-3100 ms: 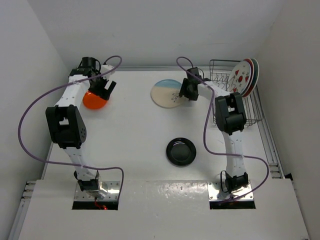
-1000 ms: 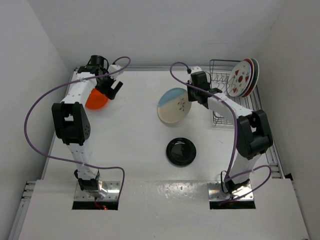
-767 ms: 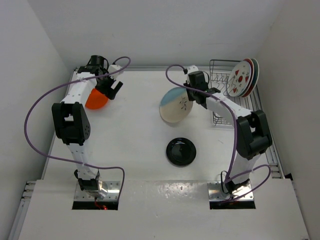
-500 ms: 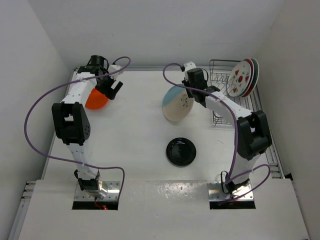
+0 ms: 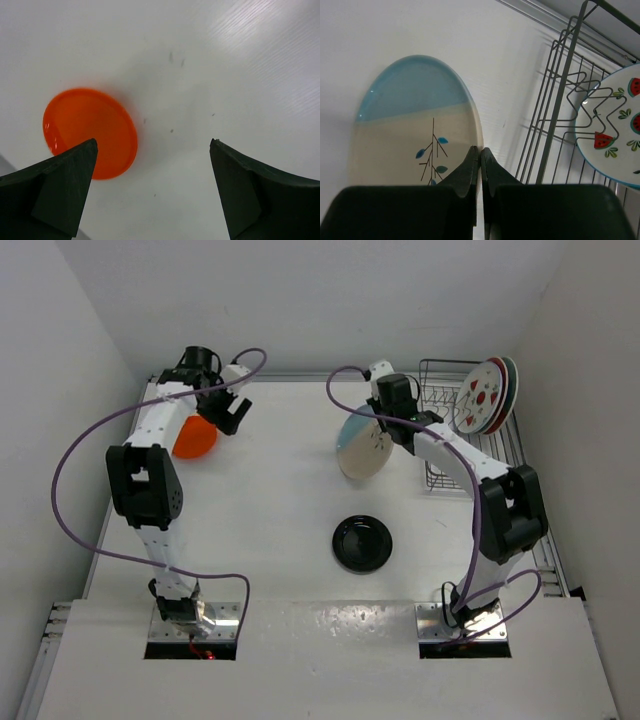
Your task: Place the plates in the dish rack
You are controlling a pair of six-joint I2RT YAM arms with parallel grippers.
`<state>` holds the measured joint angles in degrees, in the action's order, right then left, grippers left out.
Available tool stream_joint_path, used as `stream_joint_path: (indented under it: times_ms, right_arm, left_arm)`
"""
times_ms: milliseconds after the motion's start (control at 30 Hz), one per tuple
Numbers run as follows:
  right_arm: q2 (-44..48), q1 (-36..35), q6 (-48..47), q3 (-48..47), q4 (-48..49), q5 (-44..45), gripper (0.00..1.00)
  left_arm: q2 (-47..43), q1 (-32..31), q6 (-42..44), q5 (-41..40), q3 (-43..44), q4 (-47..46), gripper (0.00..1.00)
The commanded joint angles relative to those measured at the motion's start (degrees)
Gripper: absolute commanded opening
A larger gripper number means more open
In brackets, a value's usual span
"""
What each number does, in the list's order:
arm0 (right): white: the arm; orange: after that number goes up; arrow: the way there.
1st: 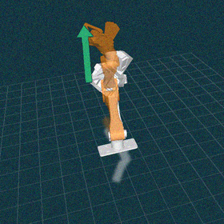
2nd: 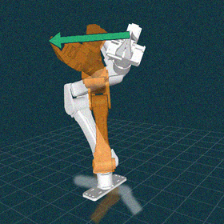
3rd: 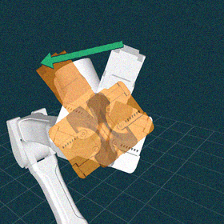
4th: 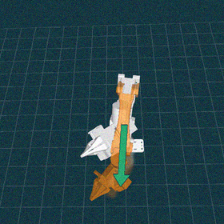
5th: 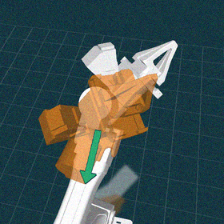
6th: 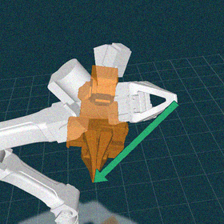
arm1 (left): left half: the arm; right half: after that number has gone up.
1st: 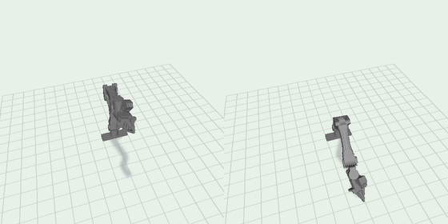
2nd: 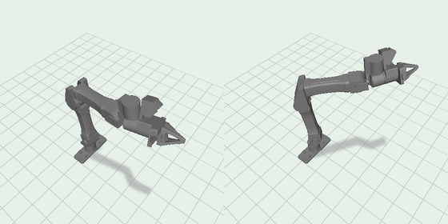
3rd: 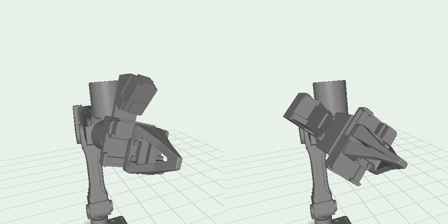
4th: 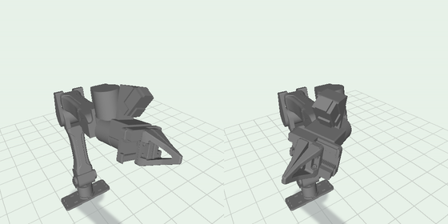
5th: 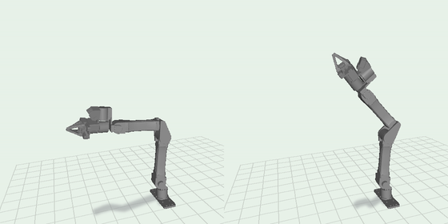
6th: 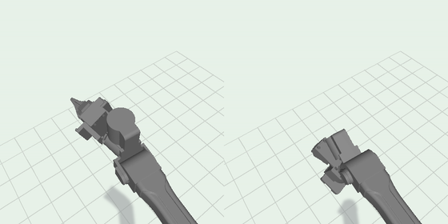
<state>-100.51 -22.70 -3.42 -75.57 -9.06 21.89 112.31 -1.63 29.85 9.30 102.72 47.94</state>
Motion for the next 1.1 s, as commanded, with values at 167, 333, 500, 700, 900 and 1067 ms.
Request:
stream_joint_path:
  times_ms: [167, 333, 500, 700, 900, 1067]
  right_arm:
    - [3.31, -0.06, 5.26, -2.12, 3.88, -1.24, 0.0]
    - [3.56, -0.07, 6.85, 0.24, 5.72, -0.71, 0.0]
    - [3.39, 0.11, 7.02, 0.69, 5.98, -1.06, 0.0]
    - [3.39, 0.11, 7.03, 0.86, 5.72, -1.5, 0.0]
    - [3.39, 0.2, 7.81, 2.44, 5.19, -0.62, 0.0]
    - [1.37, 1.95, 17.56, 1.31, -3.3, -6.33, 0.03]
  left_arm:
    - [8.17, -13.3, 1.35, 14.42, 8.9, -3.03, 0.99]
    - [12.48, -15.95, 1.8, 17.59, 11.35, -9.61, 1.0]
    - [22.06, -16.48, -2.07, 22.68, 25.5, -11.9, 1.0]
    - [26.11, -17.0, -7.35, 26.55, 23.51, -21.56, 1.0]
    - [31.47, -17.0, -16.92, 31.49, 24.64, -24.83, 1.0]
    - [30.08, -19.28, -15.01, 25.71, 21.04, -23.69, 1.0]
